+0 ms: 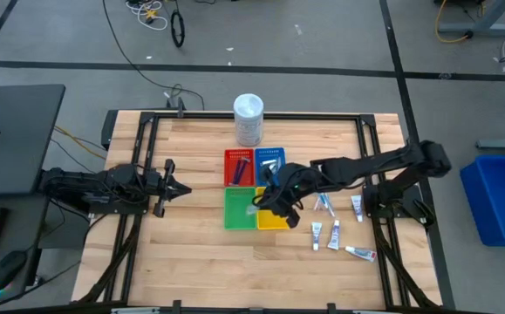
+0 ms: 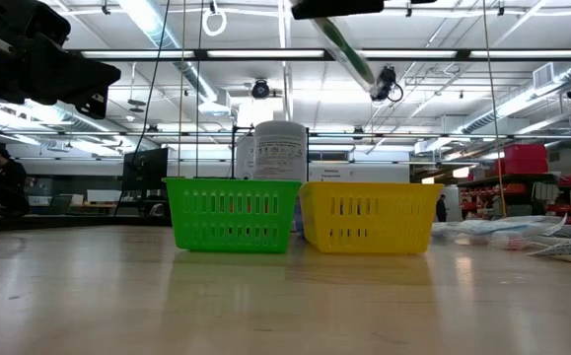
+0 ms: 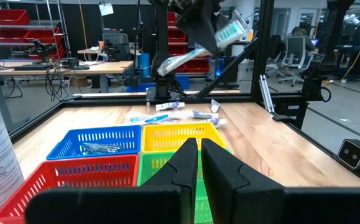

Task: Pick & Place Travel size toiletries
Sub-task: Put the green toothbrush into the green bin

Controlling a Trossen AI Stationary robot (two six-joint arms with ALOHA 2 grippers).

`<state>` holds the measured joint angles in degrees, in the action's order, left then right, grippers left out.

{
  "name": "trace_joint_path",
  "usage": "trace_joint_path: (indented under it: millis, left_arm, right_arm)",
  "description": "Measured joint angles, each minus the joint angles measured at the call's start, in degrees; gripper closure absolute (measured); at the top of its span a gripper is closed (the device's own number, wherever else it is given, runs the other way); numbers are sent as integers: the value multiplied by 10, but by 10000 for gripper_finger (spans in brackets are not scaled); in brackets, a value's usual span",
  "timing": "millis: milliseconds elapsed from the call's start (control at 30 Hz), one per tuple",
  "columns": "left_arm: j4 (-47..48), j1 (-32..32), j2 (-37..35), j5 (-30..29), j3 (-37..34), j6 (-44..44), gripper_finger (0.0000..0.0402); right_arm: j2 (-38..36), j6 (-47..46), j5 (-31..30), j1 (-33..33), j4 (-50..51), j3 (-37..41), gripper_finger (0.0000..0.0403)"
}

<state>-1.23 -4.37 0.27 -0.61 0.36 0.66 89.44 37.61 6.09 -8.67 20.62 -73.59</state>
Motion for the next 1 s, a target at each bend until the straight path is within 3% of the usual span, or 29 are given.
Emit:
trace_joint_path:
  millis: [167, 400, 567, 1000]
  left_arm:
    - [0, 0, 0, 0, 0, 0, 374]
    - [0, 0, 0, 0, 0, 0, 374]
    - [-1, 0, 0, 0, 0, 0, 374]
    - [-21, 0, 0, -1, 0, 0, 374]
  right_arm:
    - [6, 40, 0, 0, -2, -1, 366]
    - [17, 179, -22, -1, -17, -2, 366]
    - [34, 206, -73, -2, -26, -2, 366]
    - [44, 208, -75, -2, -22, -2, 366]
